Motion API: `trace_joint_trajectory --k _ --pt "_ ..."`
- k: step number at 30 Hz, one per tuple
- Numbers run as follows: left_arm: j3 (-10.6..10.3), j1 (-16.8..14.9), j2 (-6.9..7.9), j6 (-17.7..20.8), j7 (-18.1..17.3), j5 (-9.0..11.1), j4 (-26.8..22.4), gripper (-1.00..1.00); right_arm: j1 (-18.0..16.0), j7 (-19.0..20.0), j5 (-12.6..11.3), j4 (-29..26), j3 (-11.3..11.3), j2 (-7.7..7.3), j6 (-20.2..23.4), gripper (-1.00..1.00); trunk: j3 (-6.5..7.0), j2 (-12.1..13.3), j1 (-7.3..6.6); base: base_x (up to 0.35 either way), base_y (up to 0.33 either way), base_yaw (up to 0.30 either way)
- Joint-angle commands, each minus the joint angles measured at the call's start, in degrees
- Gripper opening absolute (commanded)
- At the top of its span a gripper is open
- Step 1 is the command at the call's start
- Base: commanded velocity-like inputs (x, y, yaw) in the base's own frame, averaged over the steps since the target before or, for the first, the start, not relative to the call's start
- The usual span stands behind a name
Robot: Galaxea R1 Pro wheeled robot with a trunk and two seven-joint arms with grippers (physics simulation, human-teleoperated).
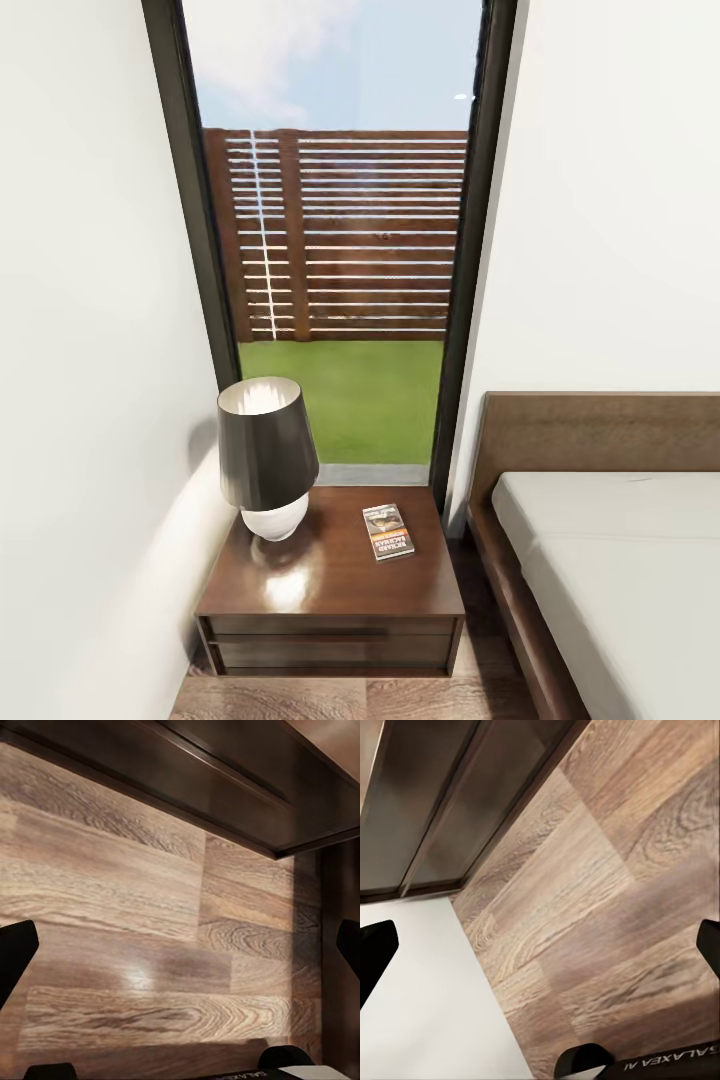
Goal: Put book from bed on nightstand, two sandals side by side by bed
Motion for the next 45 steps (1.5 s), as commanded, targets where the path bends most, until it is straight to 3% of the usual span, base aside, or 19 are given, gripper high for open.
trace_joint_trajectory --k 1,11,33,45 --pt "0.45 -0.04 0.01 -0.41 -0.02 -0.54 0.08 1.00 -0.06 -0.36 -0.42 0.22 0.47 0.03 -0.12 1.00 -0.06 -0.03 0.00 0.000 0.000 0.000" --pt "0.45 -0.02 -0.01 -0.42 0.70 -0.56 0.08 1.00 0.29 -5.44 -0.42 0.22 0.41 -0.04 0.12 1.00 1.56 3.58 -1.98 0.000 0.000 0.000" --pt "0.37 1.45 -0.09 -0.60 5.95 -0.88 0.08 1.00 0.81 -6.69 -0.33 0.21 0.65 -0.05 0.22 1.00 5.51 12.40 -6.81 0.000 0.000 0.000" --pt "0.38 1.82 -0.30 -0.66 8.56 -4.52 0.07 1.00 2.49 -8.02 -0.33 0.22 0.65 -0.14 -0.02 1.00 7.66 17.21 -9.45 0.000 0.000 0.000"
